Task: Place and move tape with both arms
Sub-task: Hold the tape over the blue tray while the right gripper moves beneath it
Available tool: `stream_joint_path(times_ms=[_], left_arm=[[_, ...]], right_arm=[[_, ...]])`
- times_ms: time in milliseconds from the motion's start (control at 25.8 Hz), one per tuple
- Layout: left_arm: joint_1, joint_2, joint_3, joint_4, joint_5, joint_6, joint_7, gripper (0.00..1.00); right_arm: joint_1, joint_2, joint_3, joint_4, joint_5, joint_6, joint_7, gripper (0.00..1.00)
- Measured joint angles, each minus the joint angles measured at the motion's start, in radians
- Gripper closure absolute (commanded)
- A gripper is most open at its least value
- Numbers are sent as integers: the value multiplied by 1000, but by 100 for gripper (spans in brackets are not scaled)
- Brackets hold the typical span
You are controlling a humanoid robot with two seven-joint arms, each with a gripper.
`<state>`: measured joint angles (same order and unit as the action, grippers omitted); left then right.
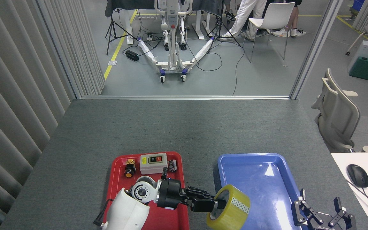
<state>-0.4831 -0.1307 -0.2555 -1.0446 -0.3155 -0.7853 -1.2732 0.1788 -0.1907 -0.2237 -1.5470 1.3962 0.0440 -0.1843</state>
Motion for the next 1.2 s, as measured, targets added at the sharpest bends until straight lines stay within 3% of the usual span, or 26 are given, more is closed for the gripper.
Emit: stream_joint_path(times_ms=[464,1199], left_arm=[[3,0,10,-7,69,0,22,100],[7,0,10,-6,77,0,25,100]], right_arm=[[-1,2,1,10,-2,-6,-5,0],[-4,3,5,8,0,-44,0,0]])
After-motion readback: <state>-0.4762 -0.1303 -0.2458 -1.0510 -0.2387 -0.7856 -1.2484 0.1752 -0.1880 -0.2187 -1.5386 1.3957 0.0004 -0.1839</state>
